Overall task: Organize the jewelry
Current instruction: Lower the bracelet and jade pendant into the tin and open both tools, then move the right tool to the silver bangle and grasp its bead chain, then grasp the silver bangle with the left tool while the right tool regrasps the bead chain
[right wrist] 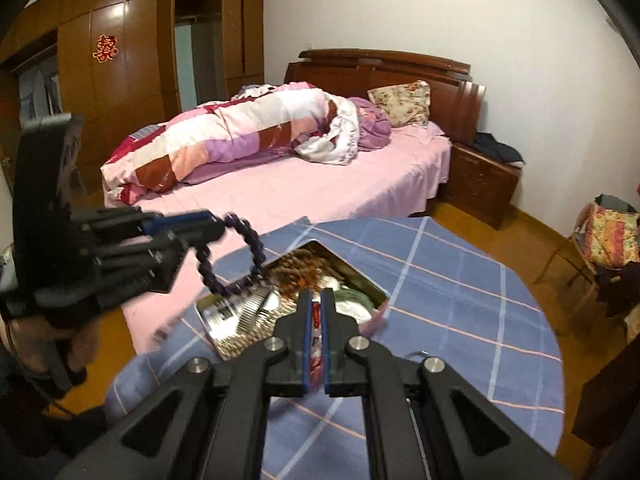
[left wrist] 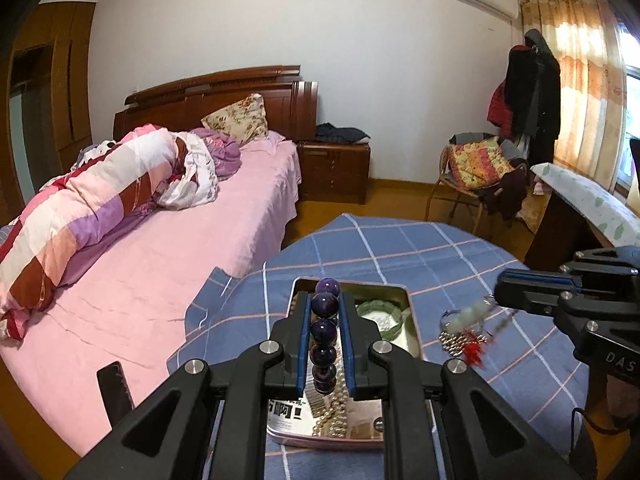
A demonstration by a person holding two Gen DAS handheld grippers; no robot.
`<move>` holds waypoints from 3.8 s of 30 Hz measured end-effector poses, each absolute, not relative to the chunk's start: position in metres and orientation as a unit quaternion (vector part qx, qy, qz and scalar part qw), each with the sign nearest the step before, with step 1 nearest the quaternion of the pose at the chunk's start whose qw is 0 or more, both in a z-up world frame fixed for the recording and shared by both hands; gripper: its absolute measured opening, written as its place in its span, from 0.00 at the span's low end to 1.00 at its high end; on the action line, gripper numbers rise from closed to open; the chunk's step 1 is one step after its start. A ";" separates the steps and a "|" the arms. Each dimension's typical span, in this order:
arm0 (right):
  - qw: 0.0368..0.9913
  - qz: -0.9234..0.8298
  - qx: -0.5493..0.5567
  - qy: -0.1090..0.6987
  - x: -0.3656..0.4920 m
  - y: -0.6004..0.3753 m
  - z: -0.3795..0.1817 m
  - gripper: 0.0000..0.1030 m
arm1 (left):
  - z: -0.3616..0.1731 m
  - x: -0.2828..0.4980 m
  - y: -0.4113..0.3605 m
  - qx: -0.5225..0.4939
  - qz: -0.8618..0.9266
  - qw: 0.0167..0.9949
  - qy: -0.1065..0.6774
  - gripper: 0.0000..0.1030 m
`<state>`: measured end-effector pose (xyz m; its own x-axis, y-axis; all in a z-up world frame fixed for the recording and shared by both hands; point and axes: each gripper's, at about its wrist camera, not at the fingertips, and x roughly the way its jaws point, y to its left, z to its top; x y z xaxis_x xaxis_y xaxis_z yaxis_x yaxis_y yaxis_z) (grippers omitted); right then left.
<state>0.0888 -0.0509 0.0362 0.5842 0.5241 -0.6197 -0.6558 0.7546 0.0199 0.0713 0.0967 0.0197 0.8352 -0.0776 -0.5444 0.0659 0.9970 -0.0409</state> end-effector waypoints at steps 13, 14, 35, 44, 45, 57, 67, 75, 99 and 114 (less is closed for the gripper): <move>0.857 0.346 -0.089 0.373 0.109 -0.014 -0.029 0.06 | -0.026 0.083 0.097 -0.012 -0.034 0.941 0.336 0.13; 0.856 0.345 -0.089 0.376 0.109 -0.014 -0.031 0.06 | -0.029 0.084 0.096 -0.012 -0.034 0.940 0.338 0.13; 0.859 0.326 -0.087 0.386 0.107 -0.047 -0.042 0.55 | -0.031 0.084 0.100 -0.018 -0.015 0.942 0.335 0.63; 0.876 0.260 -0.068 0.400 0.119 -0.120 -0.053 0.60 | -0.031 0.094 0.084 -0.022 -0.008 0.940 0.341 0.63; 0.877 0.254 -0.065 0.402 0.121 -0.126 -0.054 0.60 | -0.031 0.095 0.081 -0.021 -0.007 0.939 0.342 0.63; 0.881 0.183 -0.044 0.433 0.150 -0.176 -0.078 0.56 | -0.032 0.107 0.033 0.001 -0.026 0.937 0.349 0.63; 0.878 0.209 -0.022 0.430 0.172 -0.160 -0.075 0.61 | -0.032 0.112 0.014 0.018 -0.034 0.936 0.351 0.63; 0.861 0.208 -0.059 0.460 0.183 -0.133 -0.095 0.78 | -0.036 0.110 0.015 0.017 -0.035 0.934 0.355 0.63; 0.850 0.233 -0.035 0.470 0.126 -0.188 -0.089 0.12 | -0.038 0.111 -0.042 0.046 -0.078 0.930 0.357 0.63; 0.869 0.202 -0.037 0.450 0.106 -0.204 -0.089 0.51 | -0.078 0.145 -0.100 0.077 -0.106 0.905 0.405 0.63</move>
<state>0.1058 -0.2036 -0.0892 0.5138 0.3184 -0.7966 -0.3850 0.9154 0.1175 0.1452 -0.1002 -0.0775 0.6487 -0.1293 -0.7500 0.2544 0.9656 0.0535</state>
